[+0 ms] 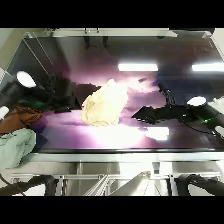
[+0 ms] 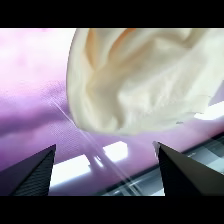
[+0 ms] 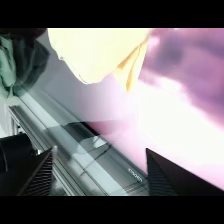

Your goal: Fold the shirts.

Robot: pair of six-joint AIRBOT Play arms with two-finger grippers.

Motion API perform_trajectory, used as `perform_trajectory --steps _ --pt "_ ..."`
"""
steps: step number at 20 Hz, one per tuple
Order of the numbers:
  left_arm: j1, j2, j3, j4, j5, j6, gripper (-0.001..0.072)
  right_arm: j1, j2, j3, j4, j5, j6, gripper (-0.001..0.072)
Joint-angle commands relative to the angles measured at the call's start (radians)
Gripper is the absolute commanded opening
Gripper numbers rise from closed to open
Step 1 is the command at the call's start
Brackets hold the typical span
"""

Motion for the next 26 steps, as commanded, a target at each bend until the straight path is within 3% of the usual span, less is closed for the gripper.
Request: perform_trajectory --steps 1,3,5,6,7,8,13,19,21,24,25,26 --pt "0.014 -0.074 -0.119 -0.077 0.153 0.068 0.0695 0.006 -0.07 0.001 0.119 -0.004 -0.078 0.052" --pt "0.006 -0.154 -0.086 -0.08 0.159 0.081 0.0694 0.006 -0.084 0.001 0.169 -0.005 -0.104 0.052" --pt "-0.024 -0.235 -0.02 -0.079 0.151 0.095 0.0693 0.008 -0.099 0.001 0.169 -0.011 -0.104 0.0473" --pt "-0.044 -0.273 0.02 -0.079 0.148 0.095 0.0527 0.014 -0.111 0.001 0.169 -0.011 -0.103 0.0472" --pt "-0.063 -0.302 0.058 -0.077 0.135 0.095 0.0193 0.023 -0.126 0.001 0.169 -0.012 -0.103 0.0465" --pt "-0.075 -0.322 0.097 -0.076 0.116 0.097 0.0016 0.037 -0.146 0.001 0.169 -0.012 -0.103 0.0463" --pt "-0.034 -0.303 0.206 -0.079 -0.014 0.106 0.0014 0.138 -0.261 0.002 0.201 -0.071 -0.104 0.0464" --pt "0.0 -0.247 0.206 -0.079 -0.027 0.113 0.0016 0.257 -0.439 0.166 0.245 -0.135 -0.044 0.046" --pt "0.0 -0.248 0.204 -0.078 -0.028 0.125 0.0021 0.281 -0.491 0.238 0.248 -0.119 0.029 0.0342" --pt "0.0 -0.248 0.204 -0.08 -0.033 0.14 0.0022 0.292 -0.518 0.299 0.248 -0.105 0.094 0.0341" --pt "0.0 -0.248 0.204 -0.079 -0.035 0.14 0.0022 0.292 -0.518 0.308 0.248 -0.105 0.108 0.0211" --pt "0.003 -0.248 0.204 -0.08 -0.039 0.141 0.0022 0.292 -0.518 0.315 0.248 -0.104 0.108 0.0016"
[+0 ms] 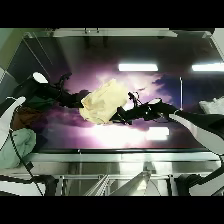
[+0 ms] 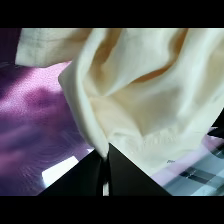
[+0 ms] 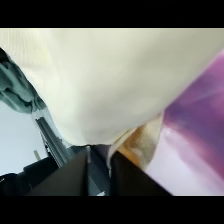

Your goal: Fold the shirts.

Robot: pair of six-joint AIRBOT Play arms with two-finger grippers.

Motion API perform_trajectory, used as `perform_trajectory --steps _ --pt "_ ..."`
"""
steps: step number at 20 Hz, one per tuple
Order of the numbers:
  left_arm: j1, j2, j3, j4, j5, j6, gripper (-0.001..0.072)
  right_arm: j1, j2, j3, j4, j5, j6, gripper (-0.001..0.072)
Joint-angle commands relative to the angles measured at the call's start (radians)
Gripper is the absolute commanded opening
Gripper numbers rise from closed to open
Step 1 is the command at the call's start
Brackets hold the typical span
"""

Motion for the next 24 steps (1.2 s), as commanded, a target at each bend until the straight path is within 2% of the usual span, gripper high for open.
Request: perform_trajectory --steps 1,3,5,8,10,12,14,15,16,17,19,22,24 --pt "0.008 0.003 0.001 -0.017 -0.012 0.01 0.0022 0.01 -0.021 0.049 -0.003 0.005 0.049 0.0015" --pt "0.039 0.02 0.002 -0.127 -0.04 0.047 0.0022 0.006 -0.019 0.058 0.005 0.071 0.045 0.0014" --pt "0.101 0.07 0.021 -0.241 -0.072 0.074 0.0021 -0.021 0.017 0.06 0.077 0.199 -0.018 0.0013" --pt "0.245 0.2 0.14 -0.341 -0.119 0.074 0.0021 -0.159 0.17 0.066 0.28 0.419 -0.069 0.0013" --pt "0.361 0.304 0.247 -0.452 -0.097 0.068 0.002 -0.309 0.309 0.108 0.462 0.499 -0.089 0.0013" --pt "0.473 0.401 0.363 -0.565 -0.003 0.066 0.0021 -0.505 0.447 0.215 0.59 0.471 -0.098 0.0013" --pt "0.559 0.469 0.478 -0.621 0.105 0.066 0.002 -0.713 0.547 0.384 0.61 0.378 -0.09 0.0013" --pt "0.584 0.492 0.541 -0.617 0.137 0.058 0.002 -0.811 0.584 0.481 0.563 0.33 -0.071 0.0013" --pt "0.595 0.5 0.599 -0.618 0.125 0.052 0.0021 -0.883 0.61 0.576 0.435 0.291 0.011 0.0012" --pt "0.587 0.498 0.643 -0.618 0.089 0.038 0.0021 -0.916 0.625 0.652 0.288 0.281 0.084 0.0013" --pt "0.532 0.47 0.696 -0.616 0.013 0.005 0.0022 -0.906 0.64 0.728 0.061 0.294 0.163 0.0013" --pt "0.446 0.392 0.706 -0.577 -0.141 -0.058 0.002 -0.869 0.628 0.726 -0.097 0.365 0.172 0.0013" --pt "0.395 0.337 0.705 -0.398 -0.236 -0.111 0.0019 -0.823 0.609 0.708 -0.212 0.399 0.179 0.0013"
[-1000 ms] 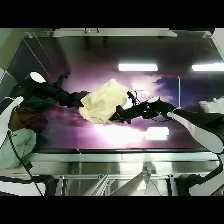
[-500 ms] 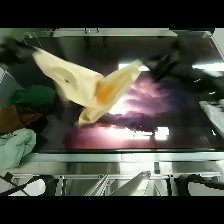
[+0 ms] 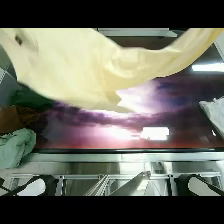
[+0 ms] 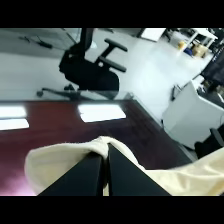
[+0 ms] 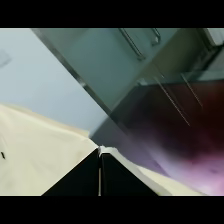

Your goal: Fold the shirts.

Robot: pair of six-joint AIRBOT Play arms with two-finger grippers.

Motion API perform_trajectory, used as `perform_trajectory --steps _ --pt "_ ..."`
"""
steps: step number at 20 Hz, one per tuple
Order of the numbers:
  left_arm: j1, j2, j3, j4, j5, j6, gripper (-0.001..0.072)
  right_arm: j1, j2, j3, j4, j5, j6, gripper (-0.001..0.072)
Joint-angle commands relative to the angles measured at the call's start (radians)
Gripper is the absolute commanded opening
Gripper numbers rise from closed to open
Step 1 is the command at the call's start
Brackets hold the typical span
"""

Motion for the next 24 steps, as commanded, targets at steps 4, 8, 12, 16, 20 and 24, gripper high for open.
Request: perform_trajectory --steps 4,8,12,16,20,24 --pt "-0.198 -0.189 -0.009 0.386 -0.224 -0.135 0.0022 0.162 -0.076 -0.104 -0.418 0.019 0.048 0.0014" --pt "-0.301 -0.302 -0.232 0.48 -0.134 -0.049 0.0076 0.285 -0.217 -0.238 -0.548 -0.118 0.041 0.0139" --pt "-0.264 -0.434 -0.203 0.608 -0.008 -0.051 0.0346 0.259 -0.364 -0.238 -0.555 -0.211 0.049 0.0587" --pt "-0.156 -0.487 -0.036 0.603 -0.106 -0.174 0.072 0.14 -0.368 -0.241 -0.556 -0.074 0.048 0.0585" --pt "-0.129 -0.432 -0.251 0.575 -0.287 -0.205 0.0628 0.142 -0.367 -0.433 -0.555 0.016 0.021 0.0585" --pt "-0.219 -0.28 -0.759 0.31 -0.043 -0.029 0.0627 0.175 -0.384 -0.701 -0.505 -0.154 -0.039 0.0585"
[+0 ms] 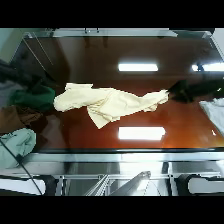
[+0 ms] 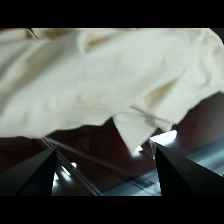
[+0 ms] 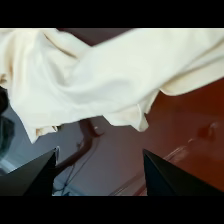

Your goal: Fold the shirts.

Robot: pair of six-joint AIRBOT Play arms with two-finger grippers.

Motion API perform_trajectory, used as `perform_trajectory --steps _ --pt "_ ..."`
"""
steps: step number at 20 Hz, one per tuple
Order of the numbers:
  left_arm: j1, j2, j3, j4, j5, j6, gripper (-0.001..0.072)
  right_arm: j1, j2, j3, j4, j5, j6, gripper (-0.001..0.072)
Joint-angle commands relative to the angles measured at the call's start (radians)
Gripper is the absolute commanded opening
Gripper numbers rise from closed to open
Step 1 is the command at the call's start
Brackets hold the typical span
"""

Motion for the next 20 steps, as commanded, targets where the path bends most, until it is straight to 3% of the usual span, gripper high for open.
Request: perform_trajectory --steps 1,5,6,9,11,12,14,16,17,18,19,20 --pt "-0.08 0.092 -0.365 -0.189 0.201 0.099 0.0627 0.015 -0.031 -0.18 0.085 -0.114 -0.087 0.0578" --pt "-0.226 0.013 -0.451 -0.245 0.296 0.139 0.0627 0.011 -0.137 -0.142 0.274 -0.166 -0.19 0.0546" --pt "-0.256 -0.018 -0.432 -0.249 0.298 0.14 0.0627 0.012 -0.167 -0.11 0.3 -0.166 -0.204 0.0322" --pt "-0.319 -0.108 -0.367 -0.248 0.293 0.126 0.0626 0.012 -0.229 -0.027 0.335 -0.163 -0.191 0.0309" --pt "-0.339 -0.152 -0.34 -0.246 0.274 0.109 0.0609 0.012 -0.255 0.016 0.334 -0.163 -0.172 0.0376" --pt "-0.346 -0.167 -0.334 -0.235 0.268 0.109 0.0464 0.012 -0.261 0.027 0.334 -0.163 -0.169 0.0367" --pt "-0.349 -0.19 -0.332 -0.226 0.272 0.109 0.0338 0.012 -0.267 0.032 0.334 -0.165 -0.169 0.0364" --pt "-0.349 -0.209 -0.332 -0.227 0.27 0.11 0.01 0.012 -0.268 0.032 0.335 -0.167 -0.17 0.0362" --pt "-0.348 -0.211 -0.332 -0.225 0.274 0.115 0.0006 0.012 -0.268 0.032 0.335 -0.166 -0.17 0.0317" --pt "-0.346 -0.21 -0.332 -0.227 0.283 0.119 0.0006 0.012 -0.268 0.032 0.336 -0.166 -0.172 0.0168" --pt "-0.341 -0.208 -0.332 -0.229 0.293 0.12 0.0022 0.012 -0.268 0.032 0.351 -0.164 -0.178 0.0092" --pt "-0.333 -0.203 -0.332 -0.229 0.302 0.12 0.0023 0.011 -0.268 0.032 0.385 -0.144 -0.204 0.0062"
